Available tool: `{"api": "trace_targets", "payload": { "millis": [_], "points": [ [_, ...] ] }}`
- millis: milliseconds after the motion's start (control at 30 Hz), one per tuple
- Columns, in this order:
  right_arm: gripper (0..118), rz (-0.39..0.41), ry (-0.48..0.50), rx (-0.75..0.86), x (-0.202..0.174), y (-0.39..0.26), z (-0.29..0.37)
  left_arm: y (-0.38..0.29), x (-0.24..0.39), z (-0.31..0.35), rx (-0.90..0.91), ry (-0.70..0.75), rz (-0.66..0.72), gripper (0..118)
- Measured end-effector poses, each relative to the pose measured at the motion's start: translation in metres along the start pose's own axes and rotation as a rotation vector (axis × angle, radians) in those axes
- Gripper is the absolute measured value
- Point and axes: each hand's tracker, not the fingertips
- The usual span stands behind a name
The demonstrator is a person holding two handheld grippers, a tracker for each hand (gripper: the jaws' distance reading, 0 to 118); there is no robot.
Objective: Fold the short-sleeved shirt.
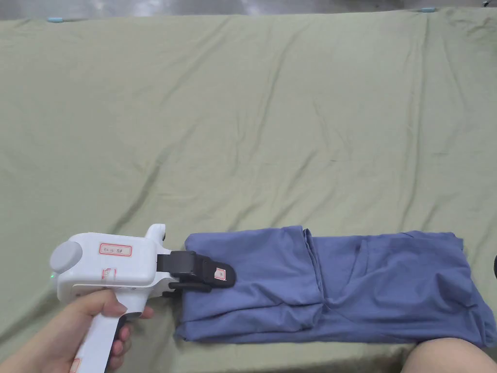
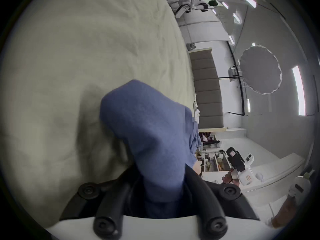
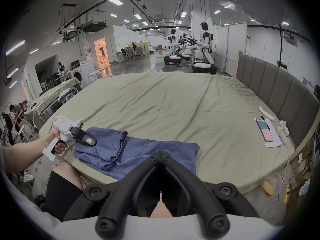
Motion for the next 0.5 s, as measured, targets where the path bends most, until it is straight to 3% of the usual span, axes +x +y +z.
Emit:
{"api": "trace_targets", "payload": {
  "millis": [67,233,300,400,500],
  "points": [
    [0,-0.001,-0.001,-0.001,-0.001,-0.001,0.001,-0.001,0.013,0.009,0.038,0.074,-0.069,8],
    [0,0.013,0.025,-0.002,-0.006,-0.001,0.001,-0.01,0.038,0.049,0.048,0.088,-0.127,8],
    [0,0.027,0.031,0.006,-0.007,0.0,0.001,-0.008,0.042,0.077,0.077,0.269,-0.218,8],
    [0,0.036,0.041,0.022,-0.003,-0.001,0.002,-0.003,0.041,0.121,0.103,0.378,-0.105,8],
    [0,0.022,0.078,0.036,0.005,-0.005,0.001,0.007,0.079,0.139,0.112,0.53,-0.146,8]
  ]
}}
